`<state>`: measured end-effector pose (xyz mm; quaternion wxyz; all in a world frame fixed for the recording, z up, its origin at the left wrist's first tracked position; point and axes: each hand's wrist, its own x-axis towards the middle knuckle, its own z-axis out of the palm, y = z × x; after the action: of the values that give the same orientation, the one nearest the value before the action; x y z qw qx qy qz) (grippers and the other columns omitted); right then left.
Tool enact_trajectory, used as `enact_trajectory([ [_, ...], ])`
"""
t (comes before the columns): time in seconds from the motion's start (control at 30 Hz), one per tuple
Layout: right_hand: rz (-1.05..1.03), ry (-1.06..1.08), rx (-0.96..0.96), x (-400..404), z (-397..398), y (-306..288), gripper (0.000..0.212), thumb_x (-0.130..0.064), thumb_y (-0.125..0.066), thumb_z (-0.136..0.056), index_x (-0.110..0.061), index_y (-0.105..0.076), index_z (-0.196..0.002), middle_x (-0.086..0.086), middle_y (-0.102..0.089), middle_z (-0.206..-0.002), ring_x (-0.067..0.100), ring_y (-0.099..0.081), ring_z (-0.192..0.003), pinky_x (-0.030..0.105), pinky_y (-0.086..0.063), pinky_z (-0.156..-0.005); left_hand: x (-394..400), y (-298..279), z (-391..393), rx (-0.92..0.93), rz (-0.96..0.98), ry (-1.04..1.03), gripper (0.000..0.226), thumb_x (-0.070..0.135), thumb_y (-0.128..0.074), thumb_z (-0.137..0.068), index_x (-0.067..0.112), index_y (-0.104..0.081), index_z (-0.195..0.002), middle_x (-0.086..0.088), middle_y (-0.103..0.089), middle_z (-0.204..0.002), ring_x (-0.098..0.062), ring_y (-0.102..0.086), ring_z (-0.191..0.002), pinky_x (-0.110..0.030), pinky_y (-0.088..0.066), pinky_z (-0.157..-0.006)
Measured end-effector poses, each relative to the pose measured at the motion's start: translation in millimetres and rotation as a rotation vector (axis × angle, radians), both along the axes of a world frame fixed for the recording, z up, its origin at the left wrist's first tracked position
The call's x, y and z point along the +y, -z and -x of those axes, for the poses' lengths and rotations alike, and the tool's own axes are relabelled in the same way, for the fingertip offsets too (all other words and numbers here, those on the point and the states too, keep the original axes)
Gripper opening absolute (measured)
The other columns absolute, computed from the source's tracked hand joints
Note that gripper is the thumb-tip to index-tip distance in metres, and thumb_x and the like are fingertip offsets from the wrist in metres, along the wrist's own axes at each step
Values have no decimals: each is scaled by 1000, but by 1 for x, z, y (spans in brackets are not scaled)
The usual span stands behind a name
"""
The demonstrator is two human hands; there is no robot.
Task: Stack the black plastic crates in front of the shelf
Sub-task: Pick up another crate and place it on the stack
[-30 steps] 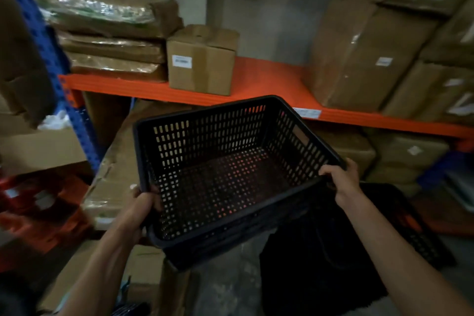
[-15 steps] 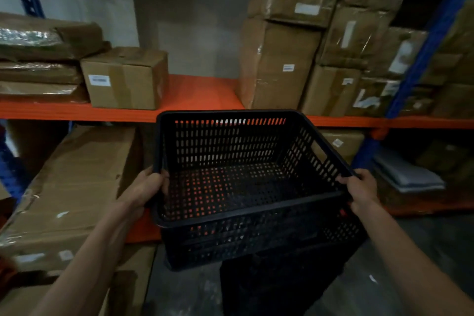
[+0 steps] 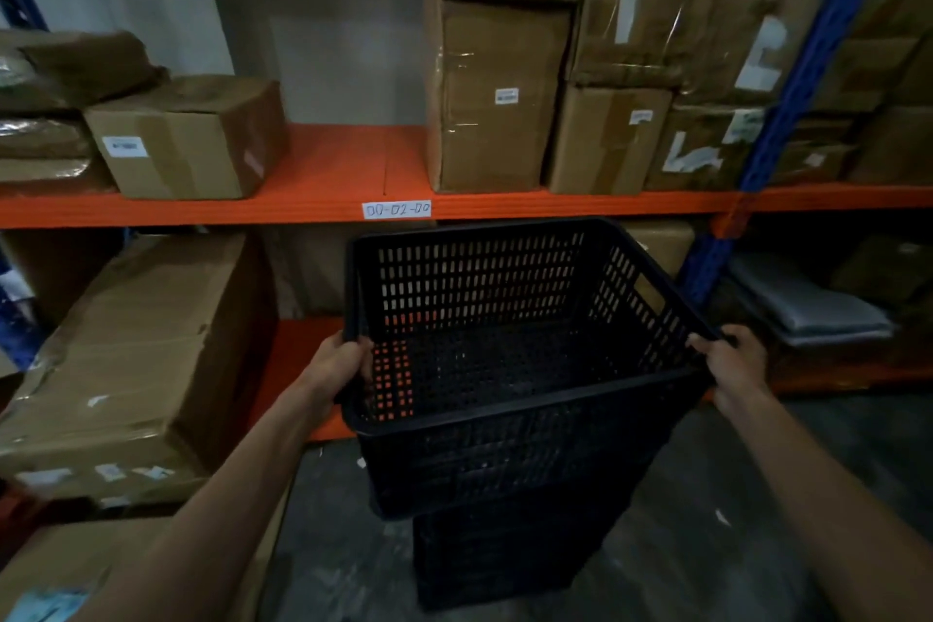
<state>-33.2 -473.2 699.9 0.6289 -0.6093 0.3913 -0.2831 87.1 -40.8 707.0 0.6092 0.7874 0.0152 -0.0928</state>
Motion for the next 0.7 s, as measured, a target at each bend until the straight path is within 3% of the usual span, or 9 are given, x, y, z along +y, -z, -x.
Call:
enact_trajectory([
  [0.17, 20, 40, -8, -26, -19, 13, 27, 0, -64, -84, -20, -47, -76, 14, -55, -97, 25, -53, -87, 39, -44, -72, -33, 13, -26, 10, -42, -11, 39, 1, -39, -91, 8, -46, -54, 3, -48, -32, -3, -47, -30, -12, -39, -37],
  [0.3, 29, 53, 20, -42, -46, 25, 25, 3, -63, -85, -16, -48, -82, 12, -55, -90, 19, -51, -68, 27, -46, -55, -55, 28, -53, 34, -92, -6, 41, 3, -41, -89, 9, -45, -49, 3, -48, -32, -4, -48, -34, -14, -40, -42],
  [0.4, 17, 26, 32, -56, -64, 37, 20, 1, -63, -86, -11, -49, -92, 11, -54, -91, 18, -51, -69, 32, -44, -61, -62, 42, -69, 71, -106, -15, 38, 5, -44, -90, 9, -47, -52, 4, -48, -33, -17, -50, -47, -26, -40, -53],
  [0.53, 11, 38, 28, -74, -78, 45, 23, 1, -63, -85, -13, -49, -97, 12, -54, -89, 23, -52, -78, 37, -43, -67, -69, 51, -81, 98, -115, -10, 31, 7, -46, -89, 11, -50, -58, 5, -49, -34, -22, -49, -54, -35, -41, -62],
  [0.7, 33, 29, 39, -86, -82, 57, 22, -4, -63, -83, -14, -50, -97, 13, -55, -94, 26, -53, -85, 42, -44, -74, -79, 44, -86, 87, -197, -23, 46, 14, -49, -91, 12, -44, -46, 4, -47, -36, -23, -47, -51, -33, -41, -59],
])
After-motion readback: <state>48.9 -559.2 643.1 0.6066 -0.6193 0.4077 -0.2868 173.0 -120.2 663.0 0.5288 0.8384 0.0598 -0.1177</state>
